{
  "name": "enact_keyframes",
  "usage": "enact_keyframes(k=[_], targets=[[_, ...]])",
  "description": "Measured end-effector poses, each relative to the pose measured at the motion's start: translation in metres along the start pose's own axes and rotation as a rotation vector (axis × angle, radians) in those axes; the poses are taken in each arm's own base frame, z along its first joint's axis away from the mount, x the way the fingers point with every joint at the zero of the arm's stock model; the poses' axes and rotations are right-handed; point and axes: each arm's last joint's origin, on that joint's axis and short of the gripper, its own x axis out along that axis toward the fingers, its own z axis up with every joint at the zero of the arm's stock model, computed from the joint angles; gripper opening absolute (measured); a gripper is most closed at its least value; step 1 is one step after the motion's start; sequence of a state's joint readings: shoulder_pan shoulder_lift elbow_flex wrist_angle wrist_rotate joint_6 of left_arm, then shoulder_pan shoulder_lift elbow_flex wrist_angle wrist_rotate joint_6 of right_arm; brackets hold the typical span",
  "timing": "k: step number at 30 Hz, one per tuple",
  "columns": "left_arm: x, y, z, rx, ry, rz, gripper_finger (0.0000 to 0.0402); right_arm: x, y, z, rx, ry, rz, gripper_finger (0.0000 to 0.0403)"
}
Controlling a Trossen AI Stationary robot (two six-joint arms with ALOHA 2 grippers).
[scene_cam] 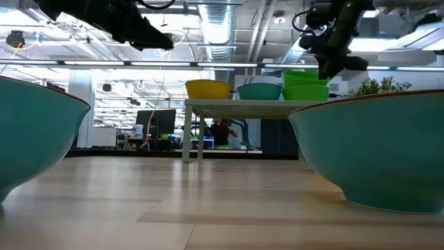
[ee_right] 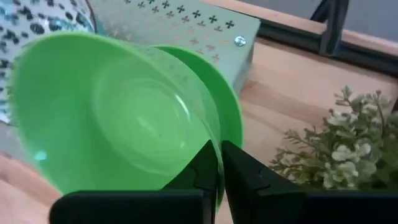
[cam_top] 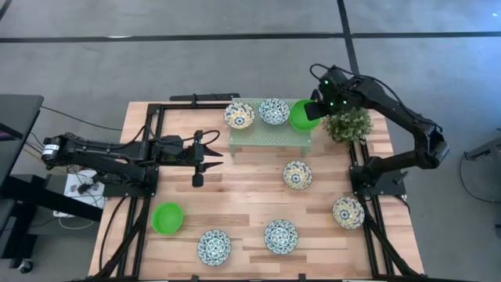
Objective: Pick & Place Mini bowls
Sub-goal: Stack the right green bowl on top of the other green bowl on the shelf
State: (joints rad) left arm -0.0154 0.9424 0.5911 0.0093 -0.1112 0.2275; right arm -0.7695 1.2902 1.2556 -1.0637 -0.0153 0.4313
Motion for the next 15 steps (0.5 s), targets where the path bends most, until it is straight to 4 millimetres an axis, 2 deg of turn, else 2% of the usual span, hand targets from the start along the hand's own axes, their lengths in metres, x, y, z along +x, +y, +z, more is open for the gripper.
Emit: enact_keyframes(k=[10, 15], targets=[[0.0000, 0.0001, 0.0000, 0.000, 0.000, 0.000, 0.0111, 0.0000, -0.0001, 0.0007, -0.023, -0.010, -0.010, 0.0067], [0.0000, 0.0000, 0.0000, 0.000, 0.000, 0.000, 0.0111, 0.0000, -0.0002, 0.0007, -0.061, -0.011, -0.012, 0.0078]])
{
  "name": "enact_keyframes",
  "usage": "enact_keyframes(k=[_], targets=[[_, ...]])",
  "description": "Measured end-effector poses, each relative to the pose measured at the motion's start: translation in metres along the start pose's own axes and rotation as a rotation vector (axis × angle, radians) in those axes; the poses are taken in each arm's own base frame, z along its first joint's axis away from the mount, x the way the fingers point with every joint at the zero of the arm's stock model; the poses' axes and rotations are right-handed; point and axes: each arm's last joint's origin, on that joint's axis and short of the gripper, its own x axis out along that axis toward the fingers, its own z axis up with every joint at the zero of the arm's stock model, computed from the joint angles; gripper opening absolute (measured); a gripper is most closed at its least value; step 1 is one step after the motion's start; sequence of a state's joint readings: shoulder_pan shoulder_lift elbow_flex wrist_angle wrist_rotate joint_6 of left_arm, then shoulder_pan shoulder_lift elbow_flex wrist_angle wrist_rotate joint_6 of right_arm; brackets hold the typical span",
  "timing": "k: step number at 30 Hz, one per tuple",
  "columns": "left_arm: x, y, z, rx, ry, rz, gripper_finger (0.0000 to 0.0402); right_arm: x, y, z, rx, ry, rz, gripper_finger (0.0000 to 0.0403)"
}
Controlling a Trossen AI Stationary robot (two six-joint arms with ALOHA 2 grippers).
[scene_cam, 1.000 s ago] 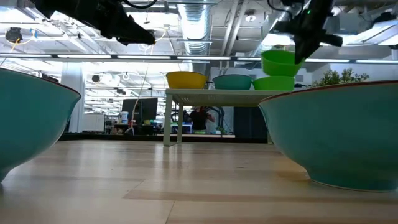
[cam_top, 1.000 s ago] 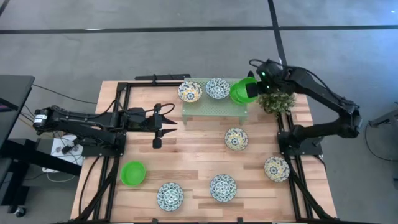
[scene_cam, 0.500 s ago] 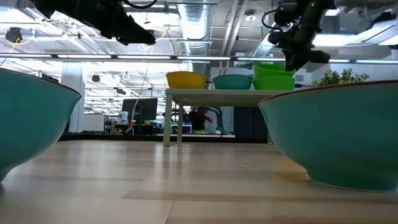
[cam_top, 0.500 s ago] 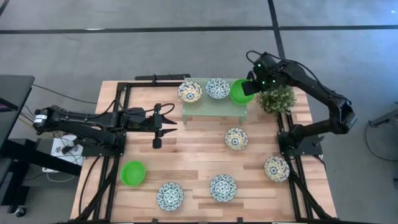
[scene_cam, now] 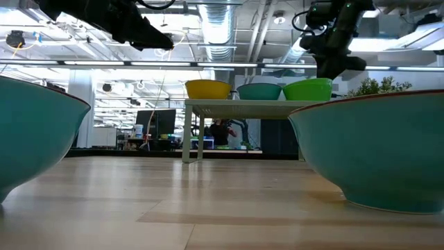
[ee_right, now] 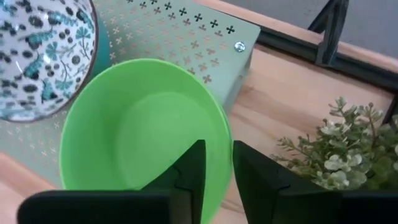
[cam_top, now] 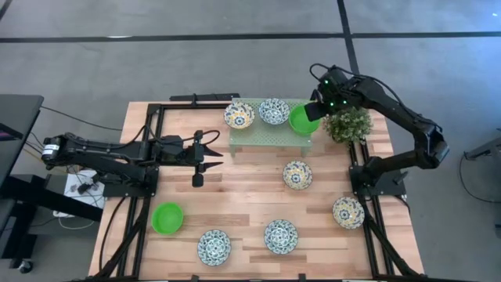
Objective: Pick & Place Mini bowls
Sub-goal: Stack the right green bowl on top of the other green bowl on the shelf
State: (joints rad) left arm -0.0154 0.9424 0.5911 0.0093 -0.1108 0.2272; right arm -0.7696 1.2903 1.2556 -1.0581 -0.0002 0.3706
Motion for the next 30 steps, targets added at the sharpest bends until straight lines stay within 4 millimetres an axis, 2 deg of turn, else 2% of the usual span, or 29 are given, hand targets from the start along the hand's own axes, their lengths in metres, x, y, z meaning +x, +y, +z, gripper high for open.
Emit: enact_keyframes(k=[6, 9, 13, 16, 19, 23, 30], targets=[[0.000, 0.000, 0.000, 0.000, 0.000, 0.000, 0.0111, -0.010, 0.002, 0.005, -0.042, -0.029, 0.013, 0.0080], [0.000, 0.000, 0.000, 0.000, 0.000, 0.000, 0.0111, -0.028, 0.010, 0.012, -0.066, -0.085, 0.043, 0.0080], [0.000, -0.002, 0.000, -0.038, -0.002, -0.008, 0.0111, -0.063, 0.023, 0.019, -0.164, -0.162, 0.092, 0.0080], [-0.001, -0.008, 0.002, -0.058, -0.008, -0.035, 0.0111, -0.081, 0.035, 0.012, -0.224, -0.179, 0.131, 0.0080], [-0.002, -0.015, 0.003, -0.086, -0.012, -0.045, 0.0111, -0.088, 0.047, -0.005, -0.344, -0.184, 0.181, 0.0080], [-0.004, -0.021, 0.003, -0.133, 0.015, 0.068, 0.0104, -0.076, 0.065, -0.033, -0.461, -0.175, 0.260, 0.0079], [-0.008, -0.031, -0.015, -0.094, 0.211, 0.018, 0.0097, -0.025, 0.111, -0.082, -0.498, -0.254, 0.514, 0.0079]])
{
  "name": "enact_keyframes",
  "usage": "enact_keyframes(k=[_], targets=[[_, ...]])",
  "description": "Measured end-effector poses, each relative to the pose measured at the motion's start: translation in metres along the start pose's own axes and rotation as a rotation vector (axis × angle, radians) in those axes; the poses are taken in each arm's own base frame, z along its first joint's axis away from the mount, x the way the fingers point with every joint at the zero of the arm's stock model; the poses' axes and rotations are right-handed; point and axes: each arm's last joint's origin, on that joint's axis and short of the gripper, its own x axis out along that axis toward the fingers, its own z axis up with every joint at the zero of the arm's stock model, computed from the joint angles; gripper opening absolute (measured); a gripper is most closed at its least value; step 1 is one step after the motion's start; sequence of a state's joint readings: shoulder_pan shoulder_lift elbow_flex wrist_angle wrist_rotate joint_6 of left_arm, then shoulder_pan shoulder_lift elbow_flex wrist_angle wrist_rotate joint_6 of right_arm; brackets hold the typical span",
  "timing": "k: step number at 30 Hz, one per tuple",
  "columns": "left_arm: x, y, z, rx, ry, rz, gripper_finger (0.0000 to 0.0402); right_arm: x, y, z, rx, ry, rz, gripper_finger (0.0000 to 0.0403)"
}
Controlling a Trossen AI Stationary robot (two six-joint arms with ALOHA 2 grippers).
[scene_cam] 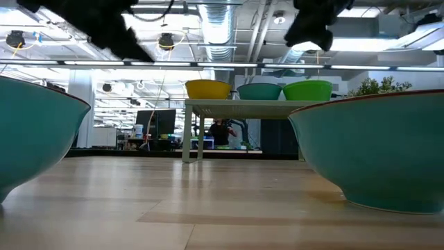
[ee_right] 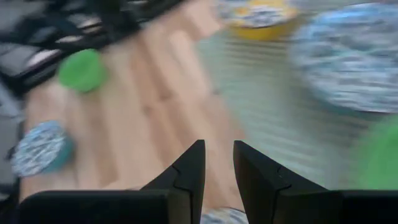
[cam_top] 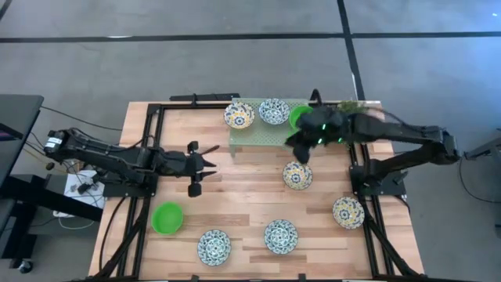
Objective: Pick & Place Mini bowls
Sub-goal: Stack the right green bowl on top of the other green bowl on the shelf
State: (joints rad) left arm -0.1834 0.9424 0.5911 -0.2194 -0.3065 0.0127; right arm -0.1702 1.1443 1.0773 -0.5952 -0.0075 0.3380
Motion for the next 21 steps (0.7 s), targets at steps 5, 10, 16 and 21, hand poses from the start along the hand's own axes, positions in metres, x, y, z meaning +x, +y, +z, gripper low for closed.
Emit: enact_keyframes(k=[5, 10, 16, 21], targets=[[-0.004, -0.004, -0.025, 0.092, 0.252, -0.032, 0.0099, 0.040, 0.029, -0.021, -0.134, -0.024, 0.117, 0.0079], [-0.009, -0.007, -0.037, 0.027, 0.395, -0.173, 0.0112, 0.078, 0.048, -0.026, -0.282, -0.063, 0.166, 0.0079], [-0.016, -0.011, -0.024, -0.151, 0.397, -0.245, 0.0157, 0.116, 0.054, -0.019, -0.395, -0.067, 0.224, 0.0079], [-0.022, -0.010, -0.028, -0.290, 0.526, -0.205, 0.0176, 0.135, 0.063, -0.011, -0.478, -0.019, 0.330, 0.0079]])
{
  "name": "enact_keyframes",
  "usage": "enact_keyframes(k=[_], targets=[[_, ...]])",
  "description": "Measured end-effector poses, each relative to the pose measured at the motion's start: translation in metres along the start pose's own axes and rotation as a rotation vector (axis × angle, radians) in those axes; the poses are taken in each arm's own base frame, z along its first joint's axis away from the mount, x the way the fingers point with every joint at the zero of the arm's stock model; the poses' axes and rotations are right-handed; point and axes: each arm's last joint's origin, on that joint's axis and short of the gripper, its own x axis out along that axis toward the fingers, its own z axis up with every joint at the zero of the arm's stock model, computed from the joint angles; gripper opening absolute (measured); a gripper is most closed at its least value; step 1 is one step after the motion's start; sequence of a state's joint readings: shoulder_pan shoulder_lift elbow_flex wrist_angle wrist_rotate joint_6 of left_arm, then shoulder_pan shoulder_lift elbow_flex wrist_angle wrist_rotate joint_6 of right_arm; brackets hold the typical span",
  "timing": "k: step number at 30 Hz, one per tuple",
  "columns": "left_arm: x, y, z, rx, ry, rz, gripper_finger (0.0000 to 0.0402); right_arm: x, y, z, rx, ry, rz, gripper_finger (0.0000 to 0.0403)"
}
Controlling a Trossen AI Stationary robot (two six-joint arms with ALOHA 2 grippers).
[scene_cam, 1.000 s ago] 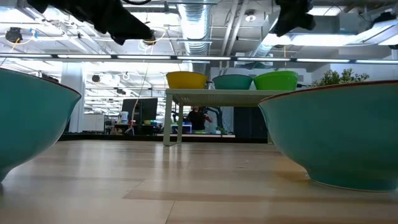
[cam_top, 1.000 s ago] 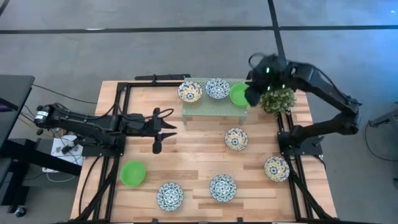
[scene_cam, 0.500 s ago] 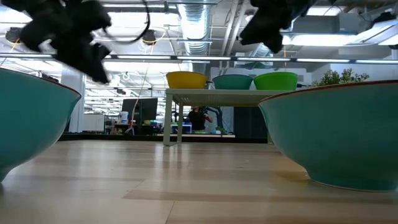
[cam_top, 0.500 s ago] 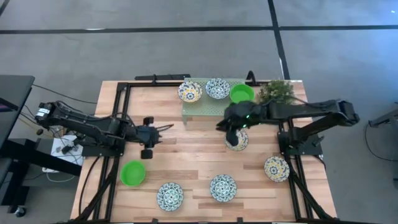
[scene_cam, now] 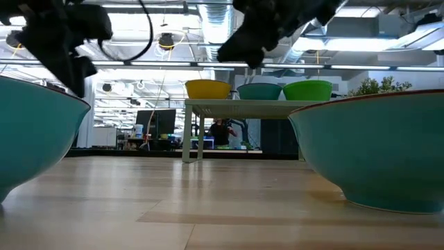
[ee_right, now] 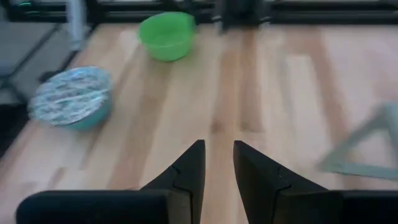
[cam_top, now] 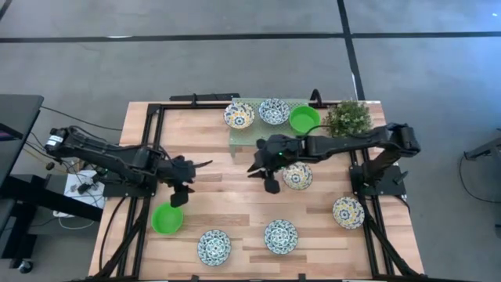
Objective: Pick & Place Mini bowls
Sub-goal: Stack the right green bowl on top of the other green bowl on the shelf
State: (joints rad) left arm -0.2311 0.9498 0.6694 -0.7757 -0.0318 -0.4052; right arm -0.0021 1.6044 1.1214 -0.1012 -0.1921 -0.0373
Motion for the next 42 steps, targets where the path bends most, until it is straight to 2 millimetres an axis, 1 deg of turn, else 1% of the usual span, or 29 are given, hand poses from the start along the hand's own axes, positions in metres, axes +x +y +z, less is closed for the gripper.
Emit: enact_keyframes(k=[1, 5, 9, 16, 20, 24, 28, 36, 42], targets=[[0.001, 0.000, -0.002, -0.031, 0.023, 0.005, 0.0175, 0.004, 0.000, 0.004, -0.010, -0.006, 0.022, 0.0079], [0.005, -0.003, -0.013, -0.085, 0.170, 0.012, 0.0166, 0.015, -0.002, 0.004, -0.083, 0.040, 0.043, 0.0079], [0.014, -0.009, -0.022, -0.150, 0.305, 0.045, 0.0161, 0.022, -0.006, -0.001, -0.084, 0.070, 0.040, 0.0079], [0.034, -0.025, -0.031, -0.116, 0.455, 0.088, 0.0161, 0.028, -0.007, -0.007, -0.068, 0.111, 0.035, 0.0079], [0.043, -0.029, -0.035, -0.091, 0.514, 0.117, 0.0161, 0.028, -0.007, -0.007, -0.029, 0.107, 0.032, 0.0079], [0.048, -0.031, -0.037, -0.070, 0.543, 0.134, 0.0157, 0.028, -0.007, -0.007, -0.006, 0.108, 0.031, 0.0079], [0.045, -0.031, -0.038, -0.077, 0.567, 0.115, 0.0150, 0.028, -0.007, -0.007, -0.005, 0.108, 0.029, 0.0079], [0.032, -0.031, -0.038, -0.106, 0.531, 0.051, 0.0140, 0.028, -0.007, -0.007, -0.005, 0.108, 0.028, 0.0079], [0.031, -0.040, -0.044, -0.041, 0.540, 0.035, 0.0136, 0.028, -0.007, -0.007, -0.005, 0.108, 0.029, 0.0079]])
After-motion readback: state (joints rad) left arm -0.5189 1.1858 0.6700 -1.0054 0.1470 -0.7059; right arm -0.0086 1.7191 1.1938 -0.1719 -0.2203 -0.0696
